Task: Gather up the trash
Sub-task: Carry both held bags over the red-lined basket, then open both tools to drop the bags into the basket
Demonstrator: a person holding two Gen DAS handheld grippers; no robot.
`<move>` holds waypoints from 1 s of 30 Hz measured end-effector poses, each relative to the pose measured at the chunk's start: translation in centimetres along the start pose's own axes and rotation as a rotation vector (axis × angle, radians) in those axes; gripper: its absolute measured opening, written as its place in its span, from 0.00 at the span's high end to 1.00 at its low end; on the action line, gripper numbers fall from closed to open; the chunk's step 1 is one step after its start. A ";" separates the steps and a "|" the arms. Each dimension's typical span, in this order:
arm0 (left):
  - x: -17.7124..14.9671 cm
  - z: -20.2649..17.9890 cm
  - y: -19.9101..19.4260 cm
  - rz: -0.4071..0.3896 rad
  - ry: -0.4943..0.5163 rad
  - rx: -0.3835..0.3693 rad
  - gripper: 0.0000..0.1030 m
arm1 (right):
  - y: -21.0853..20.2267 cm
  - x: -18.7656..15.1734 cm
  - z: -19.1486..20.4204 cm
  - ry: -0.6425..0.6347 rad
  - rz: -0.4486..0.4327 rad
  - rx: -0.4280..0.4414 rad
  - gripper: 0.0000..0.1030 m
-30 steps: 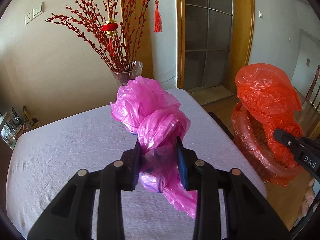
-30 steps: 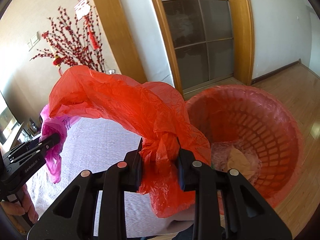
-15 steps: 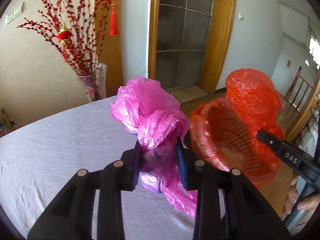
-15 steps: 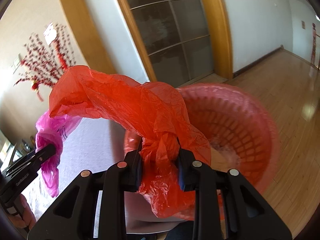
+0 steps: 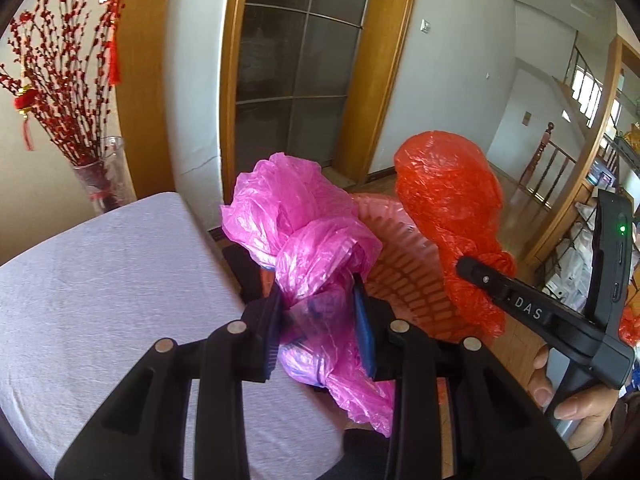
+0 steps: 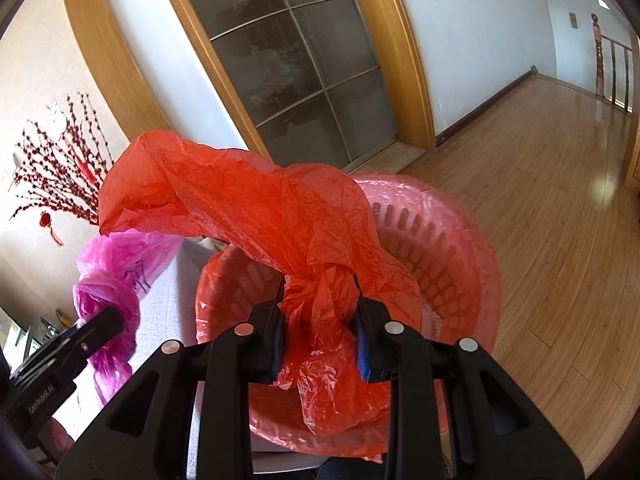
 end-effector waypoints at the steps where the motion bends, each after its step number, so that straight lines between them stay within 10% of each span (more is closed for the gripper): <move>1: 0.0 -0.5 0.4 0.005 -0.003 -0.011 0.69 | 0.1 0.2 -0.3 0.005 -0.002 -0.002 0.73; 19: -1.7 -1.7 5.3 0.086 -0.045 -0.025 0.48 | 0.3 1.8 -4.3 0.106 -0.013 0.011 0.38; 30: -0.4 2.0 -4.0 -0.138 0.022 0.156 0.10 | -5.6 1.6 0.9 -0.160 -0.199 -0.077 0.09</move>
Point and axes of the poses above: each gripper's, at about its wrist camera, not at the fingertips, and y roughly the way its jaws point, z to its left, x to its top, the point moved 9 cm from there along y, roughly the way its jaws point, and after that the axes turned 9 degrees about -z, right-handed, at the moved point
